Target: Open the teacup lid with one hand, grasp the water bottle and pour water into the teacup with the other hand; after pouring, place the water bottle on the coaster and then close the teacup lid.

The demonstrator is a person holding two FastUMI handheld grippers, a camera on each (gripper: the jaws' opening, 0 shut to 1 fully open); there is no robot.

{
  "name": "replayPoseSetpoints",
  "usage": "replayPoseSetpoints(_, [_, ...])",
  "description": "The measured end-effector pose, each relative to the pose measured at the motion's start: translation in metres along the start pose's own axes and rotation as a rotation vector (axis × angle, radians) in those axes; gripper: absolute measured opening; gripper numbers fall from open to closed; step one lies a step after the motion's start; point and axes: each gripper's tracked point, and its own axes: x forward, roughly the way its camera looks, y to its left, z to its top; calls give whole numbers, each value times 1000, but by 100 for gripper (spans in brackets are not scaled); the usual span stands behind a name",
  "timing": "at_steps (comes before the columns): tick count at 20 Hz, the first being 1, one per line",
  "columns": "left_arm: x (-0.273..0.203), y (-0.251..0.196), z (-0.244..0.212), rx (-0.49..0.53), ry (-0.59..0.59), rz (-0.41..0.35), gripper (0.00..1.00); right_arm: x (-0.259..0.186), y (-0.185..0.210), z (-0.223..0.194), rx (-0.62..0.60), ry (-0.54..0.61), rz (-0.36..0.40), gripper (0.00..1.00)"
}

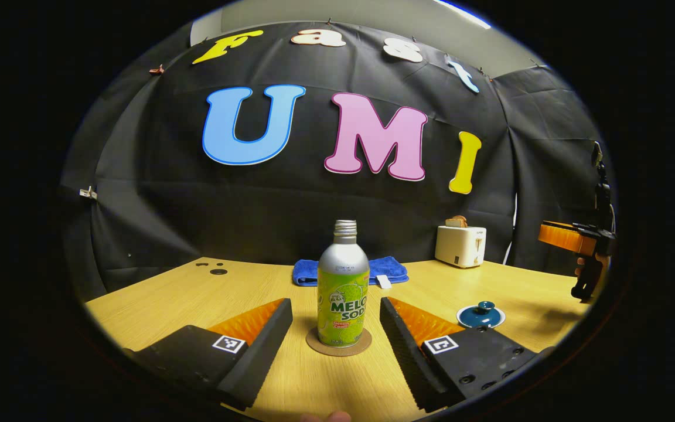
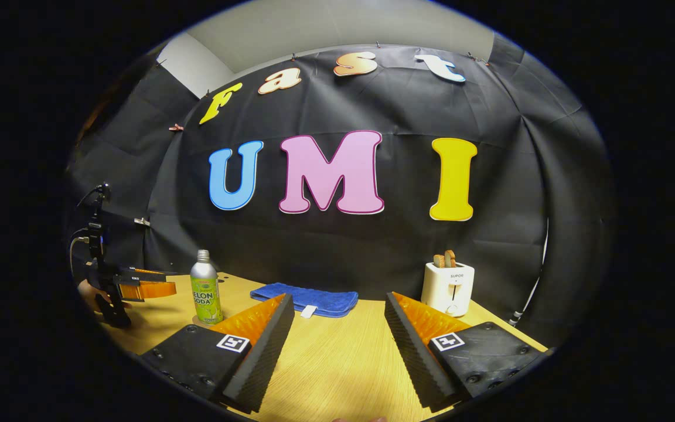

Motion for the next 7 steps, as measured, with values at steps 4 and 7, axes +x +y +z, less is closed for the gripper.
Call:
replayPoseSetpoints(4, [0, -1, 0, -3, 1, -5, 95, 0, -2, 0, -6, -2, -7, 98])
replayPoseSetpoints(7, [1, -3, -2, -6, 4, -7, 95, 0, -1, 0, -6, 0, -8, 98])
